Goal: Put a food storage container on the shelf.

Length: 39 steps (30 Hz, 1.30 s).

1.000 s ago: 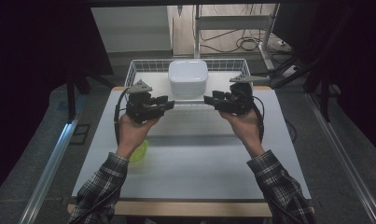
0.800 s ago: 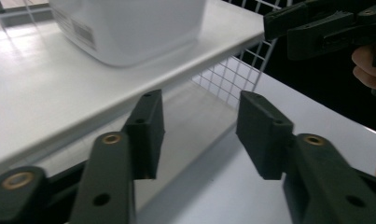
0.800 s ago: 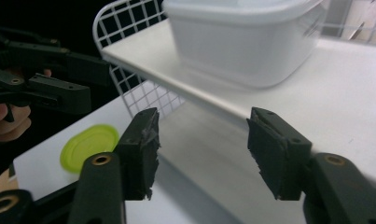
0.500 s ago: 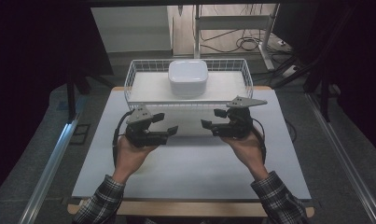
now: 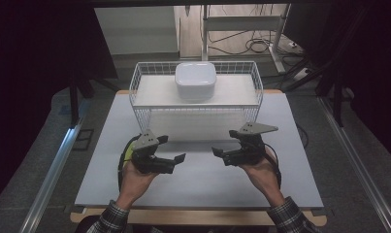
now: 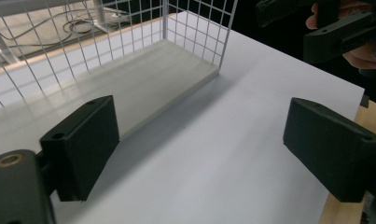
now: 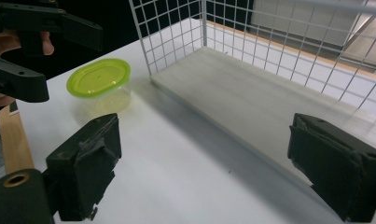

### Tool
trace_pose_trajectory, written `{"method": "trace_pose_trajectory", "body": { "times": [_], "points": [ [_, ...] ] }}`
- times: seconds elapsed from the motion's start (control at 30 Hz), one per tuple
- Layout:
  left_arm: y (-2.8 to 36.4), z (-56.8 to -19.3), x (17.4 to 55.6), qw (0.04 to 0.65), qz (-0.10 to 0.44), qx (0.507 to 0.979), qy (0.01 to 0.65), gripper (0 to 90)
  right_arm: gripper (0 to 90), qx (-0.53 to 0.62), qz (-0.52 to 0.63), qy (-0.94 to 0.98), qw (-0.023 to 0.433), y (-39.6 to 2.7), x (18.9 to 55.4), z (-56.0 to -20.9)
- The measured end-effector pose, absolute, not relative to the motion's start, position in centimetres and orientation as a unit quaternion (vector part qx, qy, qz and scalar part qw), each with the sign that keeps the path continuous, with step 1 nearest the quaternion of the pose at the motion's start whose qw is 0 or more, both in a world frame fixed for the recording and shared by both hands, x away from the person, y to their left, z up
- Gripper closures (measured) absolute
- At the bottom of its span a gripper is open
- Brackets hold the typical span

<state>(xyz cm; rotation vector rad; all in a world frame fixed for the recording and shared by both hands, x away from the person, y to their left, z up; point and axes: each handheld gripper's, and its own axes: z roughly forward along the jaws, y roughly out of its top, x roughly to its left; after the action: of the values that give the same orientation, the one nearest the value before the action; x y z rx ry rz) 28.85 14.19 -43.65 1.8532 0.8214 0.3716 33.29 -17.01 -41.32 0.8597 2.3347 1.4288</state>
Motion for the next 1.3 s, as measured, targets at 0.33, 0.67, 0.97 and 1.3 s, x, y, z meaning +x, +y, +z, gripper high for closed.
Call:
{"method": "trace_pose_trajectory", "body": {
  "times": [0.33, 0.67, 0.97, 1.3],
  "points": [
    [15.0, -46.6, 26.5, 0.517, 0.167, 0.765, 0.347, 3.5, 3.5, 0.303, 0.5, 0.804, 0.111, -18.1, 31.5, -43.7],
    [15.2, -50.3, 24.8, 0.495, 0.141, 0.785, 0.344, 3.0, 3.1, 0.302, 0.482, 0.814, 0.115, -19.1, 29.9, -46.7],
    [14.4, -51.7, 24.7, 0.462, 0.146, 0.813, 0.323, 3.9, 3.0, 0.319, 0.462, 0.822, 0.095, -20.7, 29.2, -49.1],
    [13.8, -51.8, 24.6, 0.442, 0.144, 0.825, 0.32, 4.8, 3.1, 0.328, 0.449, 0.826, 0.089, -21.0, 29.4, -49.9]
  ]
}}
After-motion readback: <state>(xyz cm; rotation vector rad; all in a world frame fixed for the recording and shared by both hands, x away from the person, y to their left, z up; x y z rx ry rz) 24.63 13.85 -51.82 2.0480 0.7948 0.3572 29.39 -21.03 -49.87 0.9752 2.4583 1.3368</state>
